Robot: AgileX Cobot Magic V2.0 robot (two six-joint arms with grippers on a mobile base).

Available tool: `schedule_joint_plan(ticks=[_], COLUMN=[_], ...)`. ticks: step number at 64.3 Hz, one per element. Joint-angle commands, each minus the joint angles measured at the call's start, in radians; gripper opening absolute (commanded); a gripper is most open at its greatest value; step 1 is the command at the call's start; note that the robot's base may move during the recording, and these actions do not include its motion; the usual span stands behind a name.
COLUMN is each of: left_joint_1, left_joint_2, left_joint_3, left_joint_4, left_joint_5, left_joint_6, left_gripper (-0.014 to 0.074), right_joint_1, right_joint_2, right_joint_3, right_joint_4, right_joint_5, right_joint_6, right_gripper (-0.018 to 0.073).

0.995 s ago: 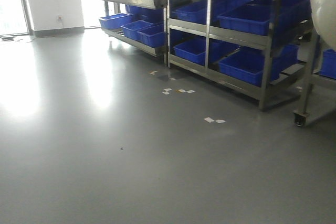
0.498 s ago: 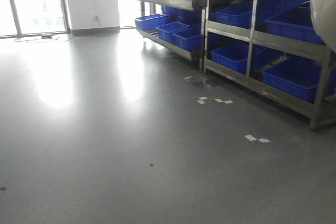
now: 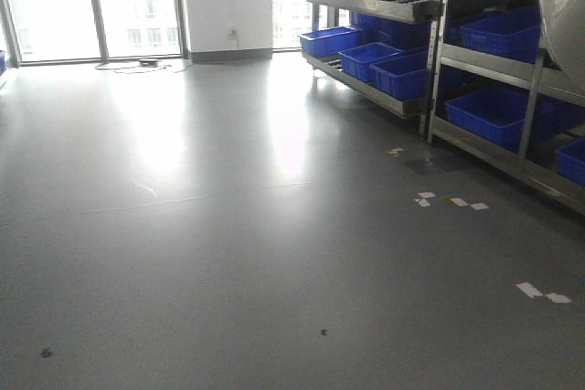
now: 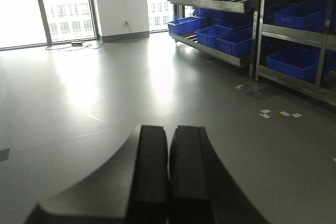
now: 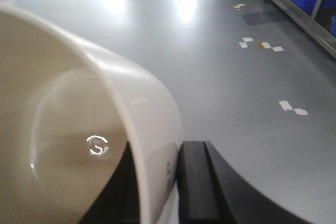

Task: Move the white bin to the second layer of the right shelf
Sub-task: 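Drive forward past the crate racks carrying the bin in the right gripper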

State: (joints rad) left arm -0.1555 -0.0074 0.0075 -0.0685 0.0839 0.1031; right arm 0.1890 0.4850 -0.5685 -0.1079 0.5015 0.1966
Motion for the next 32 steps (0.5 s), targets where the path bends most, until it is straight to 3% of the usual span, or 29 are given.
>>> schedule_joint_plan(ticks=[1,32], left_joint_1=[-0.004,-0.004], left_joint_2=[-0.014,-0.014], left_joint_3=[0.037,0.037], left_joint_4=[-0.005,-0.005], left_joint_5=[-0.084,-0.084], left_joint_6=[-0.004,-0.004], left_gripper=[0.0085,0.0085], right_joint_1=[-0.005,-0.005], right_joint_2=[0.009,0.009], right_joint_3=[-0.033,-0.033], right_joint_4=[-0.006,-0.006], right_joint_5=[-0.104,-0.104], right_joint_6=[0.001,0.001], right_gripper=[0.0034,0.0034])
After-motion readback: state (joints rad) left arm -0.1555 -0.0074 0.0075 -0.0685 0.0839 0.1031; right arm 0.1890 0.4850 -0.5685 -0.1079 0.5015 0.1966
